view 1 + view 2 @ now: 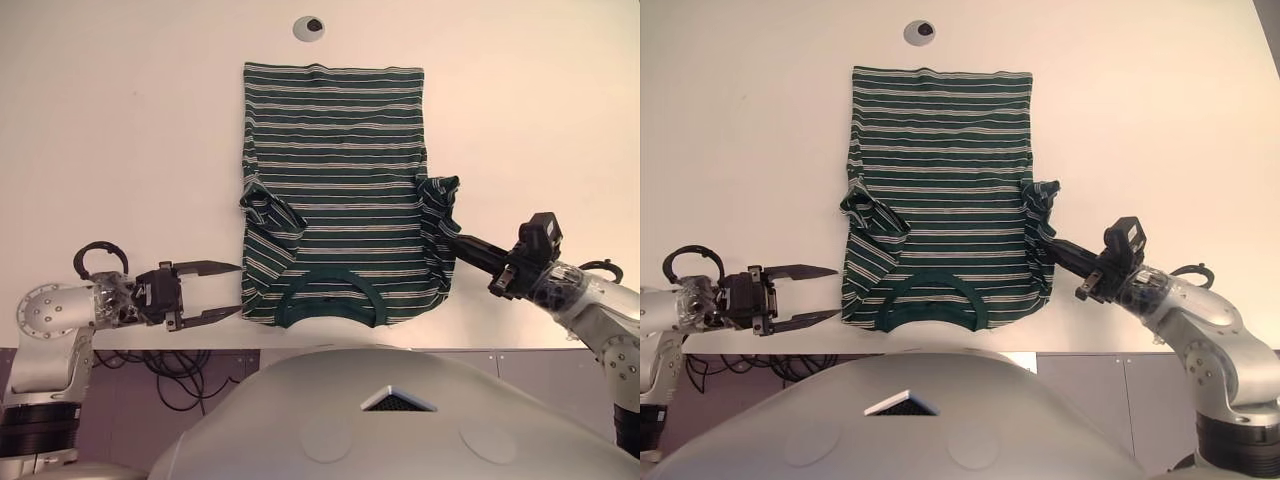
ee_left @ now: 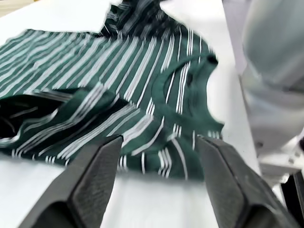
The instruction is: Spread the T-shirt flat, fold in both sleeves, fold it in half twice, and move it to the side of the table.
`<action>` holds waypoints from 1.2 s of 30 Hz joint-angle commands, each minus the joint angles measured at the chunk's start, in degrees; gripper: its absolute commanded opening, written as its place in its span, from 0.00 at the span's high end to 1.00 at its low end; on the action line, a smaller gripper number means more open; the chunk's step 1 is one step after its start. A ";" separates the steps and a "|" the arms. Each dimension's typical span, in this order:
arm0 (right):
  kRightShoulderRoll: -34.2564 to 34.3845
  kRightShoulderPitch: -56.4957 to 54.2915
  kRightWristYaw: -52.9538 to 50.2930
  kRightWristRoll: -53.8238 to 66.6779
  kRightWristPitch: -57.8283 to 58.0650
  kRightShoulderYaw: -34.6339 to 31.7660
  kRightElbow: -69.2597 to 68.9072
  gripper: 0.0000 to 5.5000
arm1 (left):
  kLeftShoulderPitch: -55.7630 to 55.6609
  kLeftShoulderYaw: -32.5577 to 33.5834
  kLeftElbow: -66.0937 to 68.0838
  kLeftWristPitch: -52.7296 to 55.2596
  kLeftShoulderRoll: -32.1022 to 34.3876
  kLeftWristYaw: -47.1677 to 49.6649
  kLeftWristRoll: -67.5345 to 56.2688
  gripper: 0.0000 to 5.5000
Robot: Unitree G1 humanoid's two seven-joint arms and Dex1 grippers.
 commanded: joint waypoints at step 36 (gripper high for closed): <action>-12.83 2.15 11.83 -50.04 -76.63 2.69 25.80 0.57 | -16.16 -18.03 26.67 -61.68 2.20 41.00 47.42 0.86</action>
